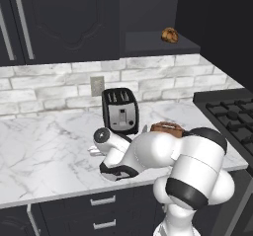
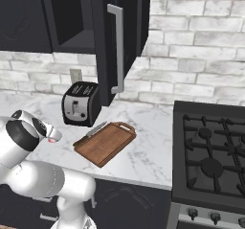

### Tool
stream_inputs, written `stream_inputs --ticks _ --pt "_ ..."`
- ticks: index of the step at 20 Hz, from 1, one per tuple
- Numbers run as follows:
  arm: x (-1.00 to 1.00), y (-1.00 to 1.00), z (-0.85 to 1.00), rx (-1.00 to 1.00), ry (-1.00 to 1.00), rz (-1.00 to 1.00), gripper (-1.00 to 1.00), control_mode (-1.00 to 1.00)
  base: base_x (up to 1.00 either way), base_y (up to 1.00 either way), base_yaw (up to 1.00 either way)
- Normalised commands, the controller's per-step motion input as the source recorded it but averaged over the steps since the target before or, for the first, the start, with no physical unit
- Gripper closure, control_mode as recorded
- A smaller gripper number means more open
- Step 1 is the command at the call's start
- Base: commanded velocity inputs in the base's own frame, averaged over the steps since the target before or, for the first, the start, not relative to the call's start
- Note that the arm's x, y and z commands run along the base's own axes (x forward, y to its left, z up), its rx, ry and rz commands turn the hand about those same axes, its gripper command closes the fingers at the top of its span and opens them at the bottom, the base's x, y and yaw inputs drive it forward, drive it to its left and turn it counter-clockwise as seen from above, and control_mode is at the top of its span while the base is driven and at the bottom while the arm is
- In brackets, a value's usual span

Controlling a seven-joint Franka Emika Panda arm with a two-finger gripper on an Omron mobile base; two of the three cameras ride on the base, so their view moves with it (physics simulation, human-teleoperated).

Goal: Pick the bread, place it on the cutting board, pick the jam, place it on the counter, and close the cabinet.

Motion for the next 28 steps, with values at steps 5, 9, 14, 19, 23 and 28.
stream_inputs --ticks 5,9,14,19,23,28 --pt "0.00 0.00 0.03 0.00 0.00 0.00 -1.00 -1.00 0.00 0.00 0.00" --pt "0.00 0.00 0.16 0.00 -0.02 0.00 -1.00 -1.00 0.00 0.00 0.00" --pt "0.00 -0.01 0.24 0.00 -0.04 0.00 -1.00 -1.00 0.00 0.00 0.00" --pt "0.00 -0.06 0.31 0.00 -0.04 0.00 -1.00 -1.00 0.00 0.00 0.00" --pt "0.00 -0.06 0.34 0.00 -0.02 0.00 -1.00 -1.00 0.00 0.00 0.00" --pt "0.00 -0.09 0.34 0.00 0.00 0.00 -1.00 -1.00 0.00 0.00 0.00"
